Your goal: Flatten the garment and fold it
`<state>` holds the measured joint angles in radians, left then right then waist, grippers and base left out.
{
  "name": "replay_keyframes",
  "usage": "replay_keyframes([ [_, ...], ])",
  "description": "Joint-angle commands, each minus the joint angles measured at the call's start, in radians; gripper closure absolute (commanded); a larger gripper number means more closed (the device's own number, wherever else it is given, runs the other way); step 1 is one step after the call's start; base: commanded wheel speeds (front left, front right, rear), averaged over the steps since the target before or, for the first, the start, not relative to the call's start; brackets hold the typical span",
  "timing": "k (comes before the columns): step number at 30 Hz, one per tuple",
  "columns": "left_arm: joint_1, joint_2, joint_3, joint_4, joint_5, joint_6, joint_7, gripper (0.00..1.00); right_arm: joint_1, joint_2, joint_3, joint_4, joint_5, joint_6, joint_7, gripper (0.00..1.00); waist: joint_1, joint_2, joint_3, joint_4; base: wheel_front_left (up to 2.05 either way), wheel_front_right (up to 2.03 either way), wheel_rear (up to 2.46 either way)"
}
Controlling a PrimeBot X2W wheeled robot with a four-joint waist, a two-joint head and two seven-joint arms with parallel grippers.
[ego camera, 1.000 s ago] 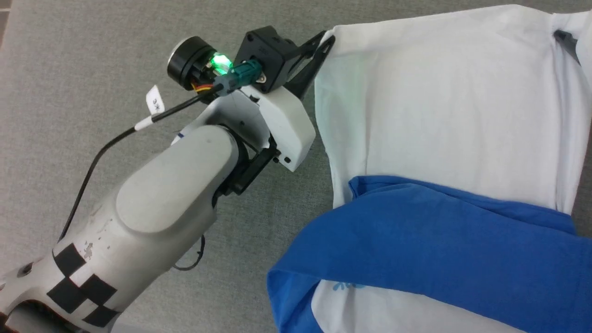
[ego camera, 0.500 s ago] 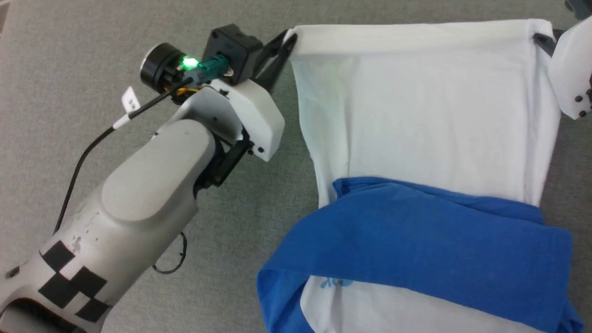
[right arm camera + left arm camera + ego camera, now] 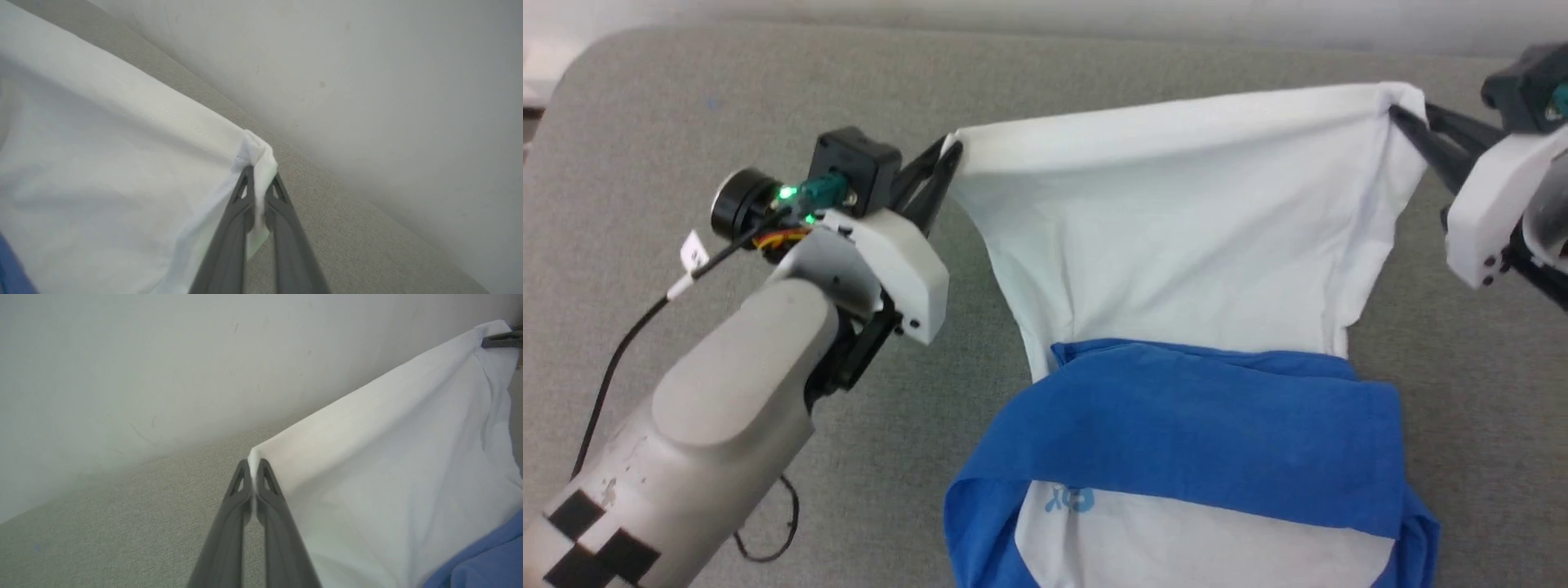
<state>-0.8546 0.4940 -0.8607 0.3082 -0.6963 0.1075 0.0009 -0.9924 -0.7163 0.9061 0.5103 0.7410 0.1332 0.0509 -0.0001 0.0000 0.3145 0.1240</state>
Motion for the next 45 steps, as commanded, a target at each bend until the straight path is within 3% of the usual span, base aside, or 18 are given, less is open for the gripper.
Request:
replay_keyframes([
  [1,0.031,0.019,0.002,-0.019,-0.007,0.011,0.002,1.0,0.038,-0.009,-0.016,-0.015,0.01,-0.002,-0.015,1.0,0.0001,0.0,-0.106,-0.059,0.0,0.0,0.0],
  [12,0.278,0.18,-0.035,-0.302,-0.054,0.096,0.089,1.0,0.389,-0.055,-0.165,-0.23,0.012,-0.002,-0.001,1.0,0.0001,0.0,-0.256,-0.054,0.0,0.0,0.0],
  [19,0.474,0.297,-0.08,-0.49,-0.117,0.16,0.165,1.0,0.666,-0.099,-0.286,-0.424,0.019,-0.002,0.119,1.0,0.0001,0.0,-0.3,-0.039,0.0,0.0,0.0],
  [24,0.565,0.333,-0.126,-0.555,-0.167,0.163,0.218,1.0,0.849,-0.129,-0.346,-0.544,0.03,-0.002,0.256,1.0,0.0001,0.0,-0.301,-0.026,0.0,0.0,0.0],
  [31,0.59,0.319,-0.201,-0.52,-0.182,0.106,0.286,1.0,0.999,-0.142,-0.397,-0.641,0.064,-0.002,0.456,1.0,0.0001,0.0,-0.293,-0.019,0.0,0.0,0.0],
  [45,0.525,0.177,-0.309,-0.281,-0.106,-0.013,0.306,1.0,1.036,-0.097,-0.343,-0.639,0.034,-0.002,0.663,1.0,0.0001,0.0,-0.224,-0.024,0.0,0.0,0.0],
])
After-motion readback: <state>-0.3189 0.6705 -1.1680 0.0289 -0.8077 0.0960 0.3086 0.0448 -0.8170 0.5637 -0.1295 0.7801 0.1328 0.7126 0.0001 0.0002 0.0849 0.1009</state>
